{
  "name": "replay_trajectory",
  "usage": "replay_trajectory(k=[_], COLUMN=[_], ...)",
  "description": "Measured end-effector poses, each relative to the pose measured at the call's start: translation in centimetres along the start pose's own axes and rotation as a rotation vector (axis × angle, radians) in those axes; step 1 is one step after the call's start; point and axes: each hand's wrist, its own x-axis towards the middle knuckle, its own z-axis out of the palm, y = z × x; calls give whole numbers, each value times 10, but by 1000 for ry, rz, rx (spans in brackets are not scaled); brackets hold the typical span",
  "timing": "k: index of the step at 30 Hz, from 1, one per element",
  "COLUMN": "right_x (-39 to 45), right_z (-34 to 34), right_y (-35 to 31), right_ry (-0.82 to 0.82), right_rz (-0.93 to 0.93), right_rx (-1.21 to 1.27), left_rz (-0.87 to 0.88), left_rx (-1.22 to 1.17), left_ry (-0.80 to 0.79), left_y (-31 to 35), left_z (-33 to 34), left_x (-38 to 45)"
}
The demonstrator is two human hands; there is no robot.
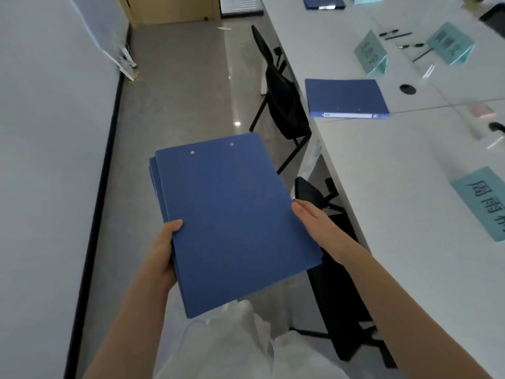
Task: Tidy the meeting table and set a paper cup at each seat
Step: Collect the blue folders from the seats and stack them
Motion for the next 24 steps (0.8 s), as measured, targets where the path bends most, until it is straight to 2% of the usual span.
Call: replay_trajectory(k=[2,4,12,16,24], right_x=[32,54,128,173,282], right_z=[17,28,50,36,-18], right_y=[-21,-38,-93,-112,-159], right_ry=[-97,-108,79,151,165], right_rz=[55,67,-110,-141,-96], right_rx=[121,165,100,78,19], left_rz=[0,15,41,8,-25], left_rx=[4,6,11,80,165], left_ry=[-28,-60,-98,-129,-121], left_y=[25,45,126,159,233], left_z=[-6,-7,15,40,108], left_x=[19,34,107,150,249])
